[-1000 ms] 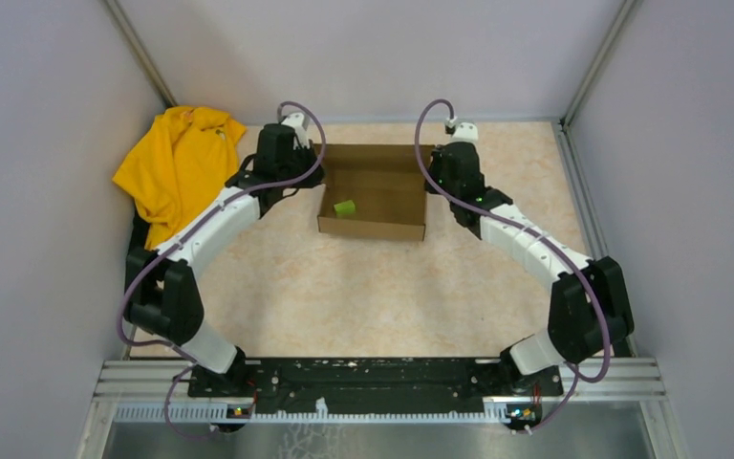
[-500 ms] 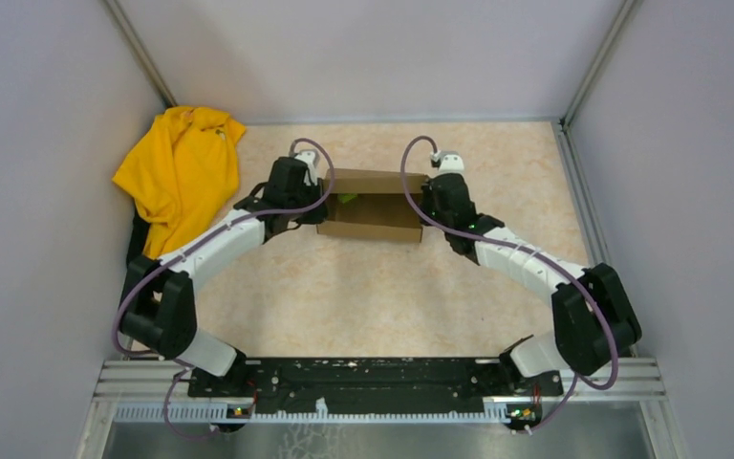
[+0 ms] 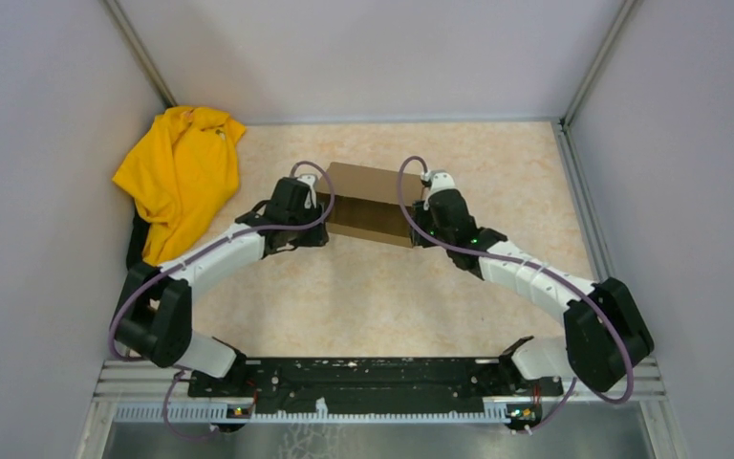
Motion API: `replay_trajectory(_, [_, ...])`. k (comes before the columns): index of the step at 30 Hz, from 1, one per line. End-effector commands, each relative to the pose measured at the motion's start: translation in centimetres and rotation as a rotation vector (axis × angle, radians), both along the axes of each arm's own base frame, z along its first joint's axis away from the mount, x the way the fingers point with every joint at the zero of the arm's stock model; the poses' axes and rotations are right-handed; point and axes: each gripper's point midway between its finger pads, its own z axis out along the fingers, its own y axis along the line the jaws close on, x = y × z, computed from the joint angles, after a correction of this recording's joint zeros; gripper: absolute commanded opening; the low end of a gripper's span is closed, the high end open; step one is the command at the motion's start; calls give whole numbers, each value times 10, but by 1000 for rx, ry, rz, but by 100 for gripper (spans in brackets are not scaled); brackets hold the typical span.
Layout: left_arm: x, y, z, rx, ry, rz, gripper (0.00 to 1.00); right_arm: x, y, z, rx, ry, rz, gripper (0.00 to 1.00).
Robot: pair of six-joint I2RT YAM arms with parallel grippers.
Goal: Fold the paper box
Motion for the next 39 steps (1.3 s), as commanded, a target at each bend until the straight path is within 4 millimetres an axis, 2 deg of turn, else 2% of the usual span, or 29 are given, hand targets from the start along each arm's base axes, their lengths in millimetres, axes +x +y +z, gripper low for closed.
replay_trajectory(1, [-7,3,8,-5,-19,5,50,-8,-1,21,7,-45,29,34])
replay_trajectory(6, [-11,5,5,-7,-11,5,50,-13,-6,14,3,-17,25,35])
replay_trajectory(8, [-13,5,5,-6,-6,4,50,-17,-9,17,29,-11,24,34])
replay_trajectory(12, [-20,6,10,-18,-7,-1,50,-28,-19,52,120,-98,-6,33])
replay_trajectory(16, [-30,-5,22,-93,-7,-31,51,-35,-27,95,131,-148,5,33])
replay_trajectory(19, [-36,-5,30,-109,-12,-33,52,-39,-29,122,141,-176,16,35])
replay_trajectory(22, [-46,-5,42,-139,-27,-39,52,-35,-27,143,154,-195,29,36])
replay_trajectory(25, [-58,-3,58,-165,-48,-42,52,-22,-21,154,147,-200,40,37])
replay_trajectory(28, [-68,-8,90,-210,-102,-61,53,2,-9,153,146,-171,57,37])
replay_trajectory(31, [-63,-9,130,-233,-188,-70,56,24,11,150,158,-139,104,37])
replay_trajectory(36, [-33,-3,184,-181,-336,-34,62,46,38,127,156,-62,182,34])
replay_trajectory(39, [-9,-1,198,-141,-375,-8,64,45,43,104,158,-17,200,32])
